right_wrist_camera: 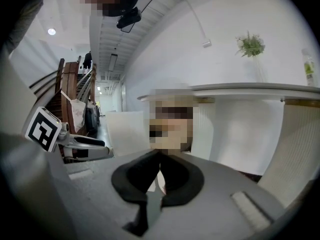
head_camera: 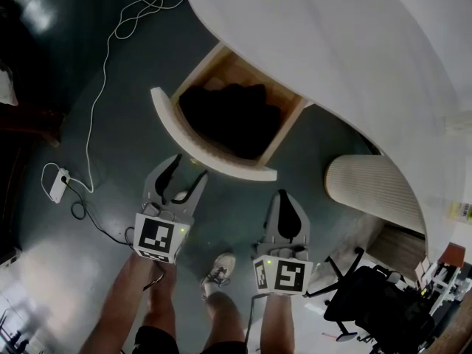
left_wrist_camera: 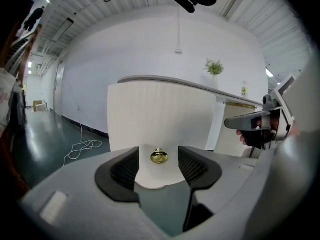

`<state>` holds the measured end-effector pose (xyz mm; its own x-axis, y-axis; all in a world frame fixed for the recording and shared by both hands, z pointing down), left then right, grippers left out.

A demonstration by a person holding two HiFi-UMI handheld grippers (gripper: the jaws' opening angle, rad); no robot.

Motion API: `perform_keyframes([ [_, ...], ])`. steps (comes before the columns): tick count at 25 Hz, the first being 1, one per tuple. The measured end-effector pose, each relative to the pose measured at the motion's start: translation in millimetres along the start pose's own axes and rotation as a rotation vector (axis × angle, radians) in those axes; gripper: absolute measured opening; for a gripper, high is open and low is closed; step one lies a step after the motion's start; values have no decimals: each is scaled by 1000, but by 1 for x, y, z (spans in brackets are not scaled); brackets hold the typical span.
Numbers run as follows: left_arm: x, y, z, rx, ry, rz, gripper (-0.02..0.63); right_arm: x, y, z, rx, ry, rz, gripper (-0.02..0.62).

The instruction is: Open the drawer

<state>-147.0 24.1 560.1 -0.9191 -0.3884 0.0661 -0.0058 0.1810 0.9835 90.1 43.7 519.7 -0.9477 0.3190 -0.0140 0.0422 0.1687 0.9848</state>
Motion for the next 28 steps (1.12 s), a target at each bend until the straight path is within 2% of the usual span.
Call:
perform_keyframes([
  [8, -9, -35, 14, -14, -10, -6, 245, -4, -31, 16, -23, 16, 9, 5],
  [14, -21, -87, 39, -4, -41, -2, 241, -1, -83, 34, -51, 6, 24, 5],
  [18, -29, -136, 59, -10, -63, -11, 221, 0, -130, 49, -75, 1, 32, 5],
  [28, -45, -282, 95, -115, -86, -85, 160, 9, -256, 87, -167, -14, 49, 5],
])
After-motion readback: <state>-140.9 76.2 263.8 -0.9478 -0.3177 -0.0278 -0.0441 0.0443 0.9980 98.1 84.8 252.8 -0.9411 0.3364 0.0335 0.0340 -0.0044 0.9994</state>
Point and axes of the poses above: the fingertips, and each gripper's own axes: z backward along the fingers, x to its left, y out of its underside, the point moved 8 cm from there along z, backward along the fingers, and after that the axes turned 11 degrees about -x, right-handed, at the moved point
